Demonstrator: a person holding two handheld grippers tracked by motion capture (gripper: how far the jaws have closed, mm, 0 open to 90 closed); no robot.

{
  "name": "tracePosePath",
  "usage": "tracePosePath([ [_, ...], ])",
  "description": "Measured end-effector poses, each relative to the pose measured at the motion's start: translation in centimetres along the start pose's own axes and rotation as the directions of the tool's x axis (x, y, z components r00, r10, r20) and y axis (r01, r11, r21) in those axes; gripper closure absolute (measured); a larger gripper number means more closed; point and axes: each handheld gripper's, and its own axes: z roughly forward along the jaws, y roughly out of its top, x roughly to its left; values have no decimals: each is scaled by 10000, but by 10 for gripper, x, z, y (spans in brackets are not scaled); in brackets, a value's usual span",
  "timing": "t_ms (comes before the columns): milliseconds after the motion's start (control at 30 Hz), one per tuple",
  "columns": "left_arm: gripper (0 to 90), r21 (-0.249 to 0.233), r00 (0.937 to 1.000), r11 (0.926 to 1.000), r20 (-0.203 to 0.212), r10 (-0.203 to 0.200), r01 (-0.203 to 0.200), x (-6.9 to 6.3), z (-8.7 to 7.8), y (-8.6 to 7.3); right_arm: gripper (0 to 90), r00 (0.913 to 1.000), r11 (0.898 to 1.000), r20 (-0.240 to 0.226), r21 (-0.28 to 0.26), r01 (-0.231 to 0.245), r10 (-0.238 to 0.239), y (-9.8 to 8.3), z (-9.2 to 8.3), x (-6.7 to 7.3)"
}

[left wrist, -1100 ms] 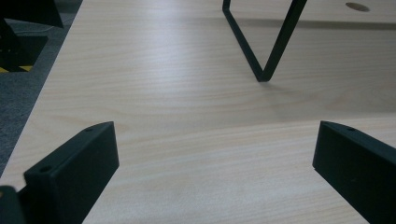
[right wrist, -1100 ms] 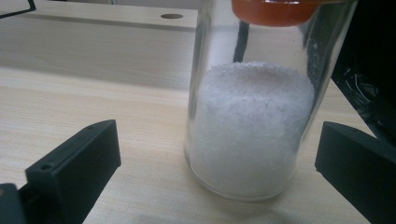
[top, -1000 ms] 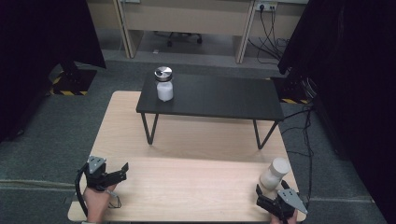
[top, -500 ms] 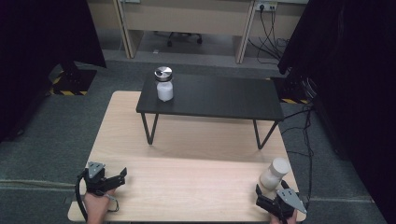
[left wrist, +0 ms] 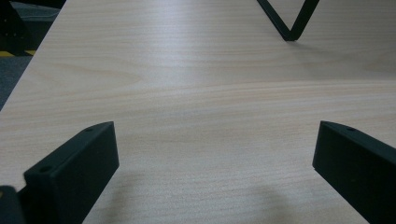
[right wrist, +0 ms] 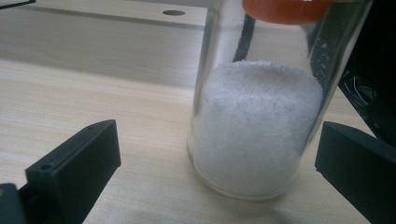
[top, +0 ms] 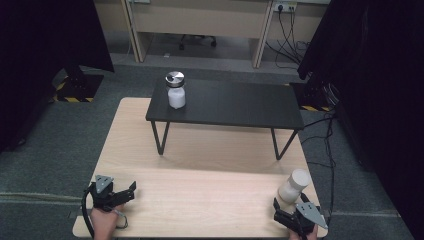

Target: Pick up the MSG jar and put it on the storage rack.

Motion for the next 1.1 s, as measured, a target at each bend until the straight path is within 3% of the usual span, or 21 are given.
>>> tracePosePath([
  [667,0,-141,9997,9997,194,-174,176,4,-2,-3,3,9995,9995,-146,-110,-294,293,1,-2,-7],
  [1100,0,-137,9996,9999,261,-97,100,4,-1,-3,3,9989,9960,-40,-759,-473,471,7,-11,-9],
])
